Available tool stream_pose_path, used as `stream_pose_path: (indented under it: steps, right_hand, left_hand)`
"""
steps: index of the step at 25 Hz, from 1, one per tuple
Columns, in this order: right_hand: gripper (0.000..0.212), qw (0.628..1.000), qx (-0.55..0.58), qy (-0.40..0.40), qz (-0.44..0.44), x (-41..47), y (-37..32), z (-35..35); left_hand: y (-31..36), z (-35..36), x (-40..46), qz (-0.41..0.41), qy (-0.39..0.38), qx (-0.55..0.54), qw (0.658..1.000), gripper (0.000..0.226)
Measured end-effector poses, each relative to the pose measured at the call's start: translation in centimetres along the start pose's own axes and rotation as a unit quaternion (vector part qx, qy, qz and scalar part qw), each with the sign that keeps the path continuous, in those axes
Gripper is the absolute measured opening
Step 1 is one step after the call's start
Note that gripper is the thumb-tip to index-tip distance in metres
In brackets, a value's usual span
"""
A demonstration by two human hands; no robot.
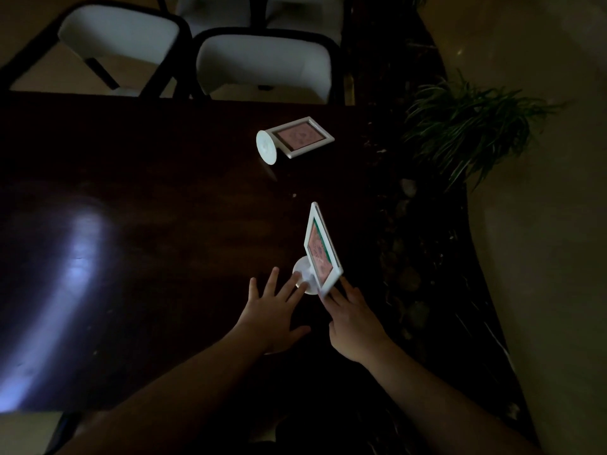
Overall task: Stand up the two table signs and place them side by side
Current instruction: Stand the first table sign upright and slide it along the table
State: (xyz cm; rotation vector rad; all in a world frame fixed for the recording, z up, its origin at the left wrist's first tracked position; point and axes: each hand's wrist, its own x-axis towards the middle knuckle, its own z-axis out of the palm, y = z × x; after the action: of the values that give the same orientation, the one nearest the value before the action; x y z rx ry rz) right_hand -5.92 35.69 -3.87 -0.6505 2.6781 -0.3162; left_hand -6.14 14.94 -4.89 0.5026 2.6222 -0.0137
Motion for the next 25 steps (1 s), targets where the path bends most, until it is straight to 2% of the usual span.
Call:
stream_pose_path:
  steps: [13, 25]
  right_hand:
    - [0.075, 0.999, 0.018, -0.016, -0.022, 1.0, -2.8, 0.3]
    - [0.075, 0.997, 0.009, -0.053, -0.057, 3.4, -14.2, 1.9]
  left_hand:
    - [-1.0, 1.0, -3.2, -0.058, -0.007, -0.028, 0.998, 0.094]
    - [-9.2, 4.6, -11.4, -0.108, 0.011, -0.064, 0.992, 0.095]
